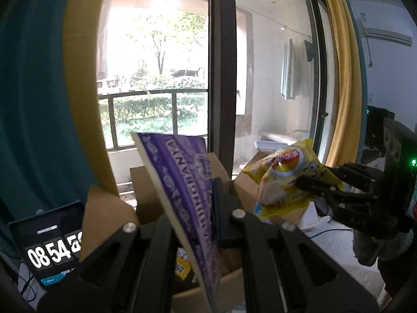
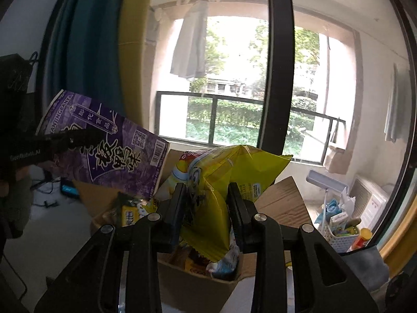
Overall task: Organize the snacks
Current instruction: 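Lower both bags into the box and open both tools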
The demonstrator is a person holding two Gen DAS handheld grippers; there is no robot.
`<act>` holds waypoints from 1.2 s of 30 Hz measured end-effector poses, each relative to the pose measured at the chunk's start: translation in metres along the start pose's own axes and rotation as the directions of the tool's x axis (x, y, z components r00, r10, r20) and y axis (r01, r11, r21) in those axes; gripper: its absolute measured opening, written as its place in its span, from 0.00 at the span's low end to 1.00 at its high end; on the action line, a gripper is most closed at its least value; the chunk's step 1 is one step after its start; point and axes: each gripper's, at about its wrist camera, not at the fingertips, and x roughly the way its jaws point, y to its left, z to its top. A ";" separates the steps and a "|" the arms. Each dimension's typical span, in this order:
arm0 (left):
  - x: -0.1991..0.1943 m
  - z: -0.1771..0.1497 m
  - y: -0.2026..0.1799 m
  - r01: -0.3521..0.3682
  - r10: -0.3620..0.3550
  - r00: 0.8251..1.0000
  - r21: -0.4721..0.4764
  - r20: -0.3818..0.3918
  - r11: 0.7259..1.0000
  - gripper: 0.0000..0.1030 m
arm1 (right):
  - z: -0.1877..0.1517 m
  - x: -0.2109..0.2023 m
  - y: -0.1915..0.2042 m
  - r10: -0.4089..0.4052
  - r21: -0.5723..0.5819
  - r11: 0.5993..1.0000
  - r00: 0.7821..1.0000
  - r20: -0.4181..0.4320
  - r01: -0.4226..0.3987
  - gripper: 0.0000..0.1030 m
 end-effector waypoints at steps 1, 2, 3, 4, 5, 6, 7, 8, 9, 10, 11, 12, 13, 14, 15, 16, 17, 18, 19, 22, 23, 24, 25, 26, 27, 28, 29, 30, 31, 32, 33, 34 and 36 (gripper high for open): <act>0.007 0.001 0.002 0.000 0.000 1.000 0.000 -0.004 1.000 0.06 | 0.001 0.004 -0.002 -0.002 0.006 1.000 1.000 -0.001 0.002 0.33; 0.012 0.001 0.002 0.002 -0.002 1.000 -0.004 -0.008 1.000 0.06 | 0.002 0.008 -0.004 -0.004 0.011 1.000 1.000 -0.001 0.004 0.33; 0.019 0.002 0.004 0.004 -0.004 1.000 -0.008 -0.013 1.000 0.06 | 0.002 0.011 -0.005 -0.004 0.015 1.000 1.000 -0.002 0.004 0.33; 0.026 0.004 0.006 0.007 -0.008 1.000 -0.010 -0.017 1.000 0.06 | 0.003 0.015 -0.006 -0.003 0.020 1.000 1.000 -0.005 0.003 0.33; 0.033 0.005 0.007 0.008 -0.009 1.000 -0.008 -0.021 1.000 0.06 | 0.004 0.017 -0.007 -0.004 0.024 1.000 1.000 -0.006 0.004 0.33; 0.040 0.005 0.008 0.010 -0.010 1.000 -0.006 -0.026 1.000 0.06 | 0.004 0.020 -0.008 -0.004 0.027 1.000 1.000 -0.007 0.005 0.33; 0.048 0.005 0.012 0.016 -0.017 0.999 -0.015 -0.033 1.000 0.06 | 0.004 0.023 -0.009 -0.004 0.031 1.000 1.000 -0.012 0.004 0.33; 0.057 0.004 0.016 0.024 -0.025 0.999 -0.023 -0.042 0.999 0.06 | 0.004 0.025 -0.010 -0.001 0.035 0.999 1.000 -0.015 0.002 0.33; 0.066 0.004 0.020 0.036 -0.038 0.998 -0.032 -0.055 0.999 0.06 | 0.003 0.027 -0.011 0.001 0.037 0.999 1.000 -0.017 0.000 0.33; 0.074 0.004 0.022 0.048 -0.050 0.996 -0.038 -0.068 0.998 0.06 | 0.002 0.029 -0.012 0.001 0.039 0.999 1.000 -0.022 0.000 0.33; 0.086 0.003 0.025 0.062 -0.065 0.994 -0.044 -0.084 0.997 0.06 | 0.002 0.031 -0.013 0.002 0.040 0.999 1.000 -0.026 -0.001 0.33; 0.096 0.003 0.027 0.068 -0.072 0.993 -0.043 -0.095 0.997 0.06 | 0.001 0.033 -0.014 0.001 0.041 0.999 1.000 -0.030 0.000 0.33; 0.109 0.002 0.028 0.072 -0.075 0.991 -0.033 -0.112 0.997 0.06 | 0.000 0.035 -0.015 0.001 0.043 0.999 0.999 -0.036 0.001 0.33; 0.119 0.001 0.029 0.079 -0.082 0.988 -0.026 -0.131 0.997 0.06 | -0.001 0.036 -0.016 0.000 0.044 0.999 0.999 -0.039 0.002 0.33; 0.131 0.001 0.031 0.085 -0.087 0.985 -0.023 -0.149 0.996 0.06 | -0.001 0.039 -0.018 -0.002 0.047 0.999 0.999 -0.044 0.004 0.33; 0.142 0.000 0.033 0.073 -0.074 0.983 -0.014 -0.165 0.997 0.07 | -0.003 0.041 -0.019 -0.002 0.053 0.999 0.999 -0.049 0.004 0.33; 0.151 -0.003 0.033 0.054 -0.054 0.981 -0.005 -0.189 0.999 0.07 | -0.004 0.043 -0.020 0.000 0.057 0.998 0.999 -0.053 0.003 0.33; 0.160 -0.004 0.035 0.029 -0.028 0.977 -0.002 -0.213 1.000 0.08 | -0.005 0.046 -0.022 0.004 0.062 0.998 0.998 -0.058 0.000 0.33; 0.168 -0.006 0.039 -0.008 0.006 0.973 -0.009 -0.229 1.000 0.12 | -0.005 0.048 -0.022 0.008 0.063 0.998 0.998 -0.062 -0.004 0.33; 0.172 -0.006 0.047 -0.074 0.061 0.967 -0.042 -0.249 0.996 0.22 | -0.009 0.056 -0.020 0.016 0.063 0.998 0.997 -0.077 -0.011 0.33; 0.169 -0.005 0.047 -0.098 0.087 0.969 -0.036 -0.232 0.994 0.25 | -0.009 0.057 -0.019 0.019 0.064 0.998 0.996 -0.081 -0.014 0.33; 0.165 -0.003 0.050 -0.119 0.107 0.968 -0.039 -0.226 0.992 0.40 | -0.010 0.060 -0.019 0.027 0.068 0.997 0.996 -0.089 -0.021 0.33; 0.161 -0.002 0.053 -0.117 0.101 0.968 -0.059 -0.228 0.991 0.59 | -0.012 0.064 -0.017 0.042 0.073 0.997 0.994 -0.100 -0.035 0.33; 0.156 -0.001 0.055 -0.108 0.088 0.971 -0.078 -0.223 0.991 0.64 | -0.011 0.066 -0.017 0.052 0.077 0.996 0.993 -0.105 -0.044 0.33; 0.150 0.002 0.056 -0.106 0.087 0.973 -0.082 -0.212 0.991 0.66 | -0.012 0.068 -0.016 0.068 0.082 0.995 0.991 -0.112 -0.059 0.33; 0.143 0.003 0.057 -0.117 0.100 0.974 -0.073 -0.201 0.990 0.66 | -0.013 0.070 -0.014 0.083 0.087 0.994 0.989 -0.120 -0.073 0.34; 0.137 0.004 0.058 -0.125 0.111 0.975 -0.066 -0.194 0.990 0.66 | -0.014 0.072 -0.013 0.095 0.090 0.992 0.987 -0.129 -0.084 0.34; 0.131 0.006 0.058 -0.125 0.112 0.976 -0.064 -0.186 0.990 0.67 | -0.013 0.073 -0.011 0.105 0.097 0.991 0.985 -0.136 -0.093 0.34; 0.124 0.007 0.058 -0.120 0.106 0.978 -0.068 -0.179 0.990 0.67 | -0.013 0.075 -0.009 0.113 0.106 0.989 0.983 -0.143 -0.099 0.34; 0.117 0.010 0.058 -0.119 0.105 0.979 -0.071 -0.173 0.990 0.67 | -0.012 0.076 -0.008 0.123 0.112 0.988 0.981 -0.147 -0.107 0.34; 0.112 0.011 0.057 -0.121 0.108 0.980 -0.071 -0.166 0.990 0.67 | -0.011 0.076 -0.007 0.141 0.121 0.985 0.978 -0.151 -0.123 0.34; 0.103 0.010 0.056 -0.119 0.106 0.982 -0.073 -0.159 0.990 0.67 | -0.011 0.078 -0.005 0.170 0.134 0.980 0.972 -0.160 -0.150 0.34; 0.090 0.012 0.056 -0.108 0.094 0.984 -0.084 -0.152 0.991 0.67 | -0.011 0.086 0.002 0.223 0.140 0.970 0.953 -0.203 -0.197 0.36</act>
